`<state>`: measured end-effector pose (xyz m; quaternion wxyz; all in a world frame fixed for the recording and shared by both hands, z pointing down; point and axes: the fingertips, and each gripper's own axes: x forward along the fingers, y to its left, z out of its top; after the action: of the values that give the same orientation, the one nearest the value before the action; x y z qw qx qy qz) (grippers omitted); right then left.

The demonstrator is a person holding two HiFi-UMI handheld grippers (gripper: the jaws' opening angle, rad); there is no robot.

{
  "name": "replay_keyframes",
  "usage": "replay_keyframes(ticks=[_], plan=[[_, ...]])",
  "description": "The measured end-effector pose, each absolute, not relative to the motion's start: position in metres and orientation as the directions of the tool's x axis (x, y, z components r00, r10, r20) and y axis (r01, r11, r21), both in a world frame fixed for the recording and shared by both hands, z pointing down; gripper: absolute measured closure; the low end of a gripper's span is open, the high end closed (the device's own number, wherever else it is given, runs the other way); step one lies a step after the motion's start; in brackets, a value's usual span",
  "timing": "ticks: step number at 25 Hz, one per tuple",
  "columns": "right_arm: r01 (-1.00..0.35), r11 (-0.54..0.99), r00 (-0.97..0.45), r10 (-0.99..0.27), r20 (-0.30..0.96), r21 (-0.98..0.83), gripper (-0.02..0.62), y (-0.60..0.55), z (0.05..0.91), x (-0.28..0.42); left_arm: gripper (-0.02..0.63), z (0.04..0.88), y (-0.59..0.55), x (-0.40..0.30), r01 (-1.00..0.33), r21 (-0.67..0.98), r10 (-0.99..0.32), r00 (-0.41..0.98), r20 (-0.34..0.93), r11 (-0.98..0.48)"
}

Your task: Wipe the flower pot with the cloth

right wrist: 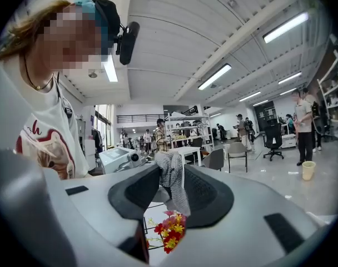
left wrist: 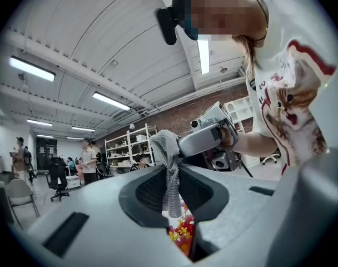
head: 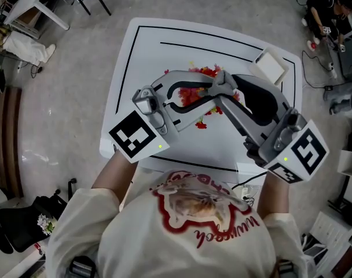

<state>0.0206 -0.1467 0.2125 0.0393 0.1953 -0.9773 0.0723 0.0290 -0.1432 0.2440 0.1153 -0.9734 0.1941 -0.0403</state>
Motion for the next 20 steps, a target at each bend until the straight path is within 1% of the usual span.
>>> replay_keyframes(ticks=[6, 10, 11, 12, 13, 16, 20], plan=[[-0.404, 0.904, -0.915, -0.399, 0.065, -0.139, 0.476, -0.148, 0.207, 0.03, 0.551, 0.244, -0.145, 0.022, -0.386, -0.215, -0.4, 0.916, 0.022, -0.897], [-0.463, 0.878, -0.886, -0.462, 0.032, -0.119, 0.483, -0.155, 0.202, 0.045, 0.551, 0.243, -0.152, 0.013, -0.424, -0.185, -0.432, 0.902, 0.007, -0.887], [-0.476, 0.871, -0.878, -0.477, 0.023, -0.12, 0.492, -0.158, 0.202, 0.049, 0.551, 0.243, -0.156, 0.009, -0.437, -0.175, -0.445, 0.896, 0.002, -0.882], [-0.49, 0.863, -0.871, -0.492, 0.015, -0.121, 0.529, -0.16, 0.203, 0.053, 0.551, 0.243, -0.159, 0.004, -0.451, -0.166, -0.457, 0.89, -0.003, -0.877], [-0.501, 0.857, -0.864, -0.504, 0.009, -0.121, 0.582, -0.162, 0.204, 0.056, 0.551, 0.243, -0.162, -0.001, -0.463, -0.157, -0.468, 0.884, -0.01, -0.872], [-0.517, 0.848, -0.855, -0.519, 0.016, -0.117, 0.595, -0.165, 0.21, 0.059, 0.551, 0.243, -0.172, -0.015, -0.49, -0.151, -0.493, 0.87, -0.02, -0.859], [-0.534, 0.833, -0.843, -0.538, 0.011, -0.146, 0.596, -0.172, 0.217, 0.064, 0.551, 0.25, -0.188, -0.026, -0.496, -0.182, -0.506, 0.863, 0.012, -0.849]])
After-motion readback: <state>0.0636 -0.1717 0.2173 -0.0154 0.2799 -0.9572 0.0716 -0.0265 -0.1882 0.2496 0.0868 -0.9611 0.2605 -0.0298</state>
